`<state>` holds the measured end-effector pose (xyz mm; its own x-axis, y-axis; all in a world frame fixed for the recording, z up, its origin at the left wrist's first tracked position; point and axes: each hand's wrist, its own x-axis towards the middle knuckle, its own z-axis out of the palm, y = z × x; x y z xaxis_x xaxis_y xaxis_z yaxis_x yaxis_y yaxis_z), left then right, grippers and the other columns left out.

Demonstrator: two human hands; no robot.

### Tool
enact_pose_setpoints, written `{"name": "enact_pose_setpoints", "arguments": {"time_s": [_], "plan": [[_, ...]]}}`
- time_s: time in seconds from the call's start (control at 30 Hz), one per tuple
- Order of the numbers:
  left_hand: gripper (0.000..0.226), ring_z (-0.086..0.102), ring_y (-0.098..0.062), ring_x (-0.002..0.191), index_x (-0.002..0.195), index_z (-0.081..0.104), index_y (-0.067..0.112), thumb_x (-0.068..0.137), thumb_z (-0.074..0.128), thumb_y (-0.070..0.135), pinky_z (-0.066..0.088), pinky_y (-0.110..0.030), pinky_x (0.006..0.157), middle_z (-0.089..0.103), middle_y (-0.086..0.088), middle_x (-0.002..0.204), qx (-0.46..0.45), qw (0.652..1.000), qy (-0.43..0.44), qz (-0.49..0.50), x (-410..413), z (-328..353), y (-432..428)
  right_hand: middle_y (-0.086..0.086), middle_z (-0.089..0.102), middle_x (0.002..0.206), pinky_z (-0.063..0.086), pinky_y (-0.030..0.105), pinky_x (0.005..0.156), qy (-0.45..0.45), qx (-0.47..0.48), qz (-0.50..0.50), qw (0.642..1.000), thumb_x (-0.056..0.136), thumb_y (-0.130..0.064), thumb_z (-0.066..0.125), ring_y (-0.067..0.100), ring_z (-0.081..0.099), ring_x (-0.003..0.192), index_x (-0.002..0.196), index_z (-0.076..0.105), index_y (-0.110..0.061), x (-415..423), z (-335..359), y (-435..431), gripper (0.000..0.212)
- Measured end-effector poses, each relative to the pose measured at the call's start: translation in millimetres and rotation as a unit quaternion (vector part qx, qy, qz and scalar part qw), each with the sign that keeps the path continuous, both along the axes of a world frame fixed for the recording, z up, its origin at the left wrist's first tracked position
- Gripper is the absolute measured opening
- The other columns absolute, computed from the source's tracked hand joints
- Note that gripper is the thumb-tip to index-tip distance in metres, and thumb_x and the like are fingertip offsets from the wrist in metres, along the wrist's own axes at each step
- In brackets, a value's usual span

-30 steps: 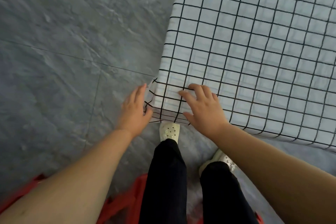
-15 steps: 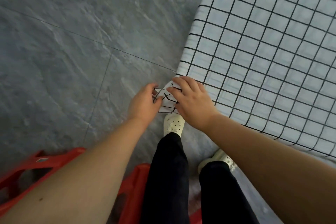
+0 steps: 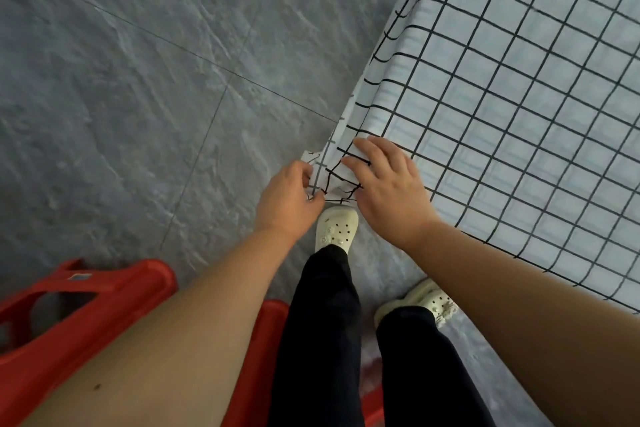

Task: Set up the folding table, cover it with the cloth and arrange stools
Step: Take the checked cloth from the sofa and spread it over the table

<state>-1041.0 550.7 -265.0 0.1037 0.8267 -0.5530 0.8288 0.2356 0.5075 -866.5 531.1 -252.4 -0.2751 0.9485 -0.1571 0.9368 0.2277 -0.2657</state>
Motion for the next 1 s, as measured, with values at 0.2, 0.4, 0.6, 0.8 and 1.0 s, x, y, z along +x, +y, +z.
{"name": "enact_pose_setpoints", "arguments": {"time_s": [0.2, 0.4, 0.6, 0.8, 1.0], "plan": [[0.026, 0.057, -0.014, 0.081, 0.113, 0.055, 0.014, 0.088, 0.058, 0.015, 0.040, -0.025, 0.067, 0.060, 0.003, 0.091, 0.023, 0.998, 0.007, 0.057, 0, 5, -6, 0.010, 0.050, 0.135, 0.038, 0.043, 0.100, 0.004, 0.009, -0.012, 1.000, 0.077, -0.018, 0.063, 0.028, 0.032, 0.127, 0.123, 0.057, -0.014, -4, -2, -3, 0.046], [0.036, 0.053, -0.008, 0.076, 0.126, 0.041, 0.015, 0.092, 0.051, 0.008, 0.033, -0.013, 0.056, 0.057, 0.007, 0.097, 0.048, 0.993, -0.036, 0.104, -7, 10, -16, 0.011, 0.049, 0.137, 0.036, 0.043, 0.102, 0.007, 0.008, -0.018, 1.000, 0.076, -0.016, 0.064, 0.027, 0.030, 0.128, 0.124, 0.057, -0.014, -6, -3, -5, 0.048], [0.022, 0.051, -0.014, 0.067, 0.111, 0.050, 0.018, 0.090, 0.050, 0.009, 0.038, -0.020, 0.055, 0.055, 0.001, 0.089, 0.057, 0.992, -0.076, 0.077, -11, 16, -17, 0.013, 0.046, 0.138, 0.036, 0.046, 0.102, 0.004, -0.009, -0.017, 1.000, 0.076, -0.019, 0.067, 0.030, 0.029, 0.130, 0.125, 0.055, -0.013, -8, -3, -6, 0.051], [0.036, 0.056, -0.009, 0.073, 0.120, 0.045, 0.017, 0.088, 0.062, 0.021, 0.042, -0.017, 0.059, 0.056, 0.006, 0.086, 0.051, 0.993, -0.078, 0.079, -12, 12, -14, 0.014, 0.045, 0.139, 0.035, 0.046, 0.104, 0.004, -0.007, -0.021, 1.000, 0.077, -0.019, 0.067, 0.030, 0.029, 0.131, 0.125, 0.055, -0.012, -10, -3, -7, 0.050], [0.025, 0.056, -0.009, 0.079, 0.117, 0.054, 0.018, 0.092, 0.057, 0.020, 0.041, -0.019, 0.067, 0.059, 0.008, 0.089, 0.032, 0.989, -0.065, 0.126, -24, 7, -10, 0.014, 0.043, 0.141, 0.033, 0.045, 0.105, 0.008, -0.015, -0.026, 1.000, 0.077, -0.018, 0.065, 0.031, 0.028, 0.132, 0.126, 0.054, -0.013, -11, -4, -7, 0.051]]}}
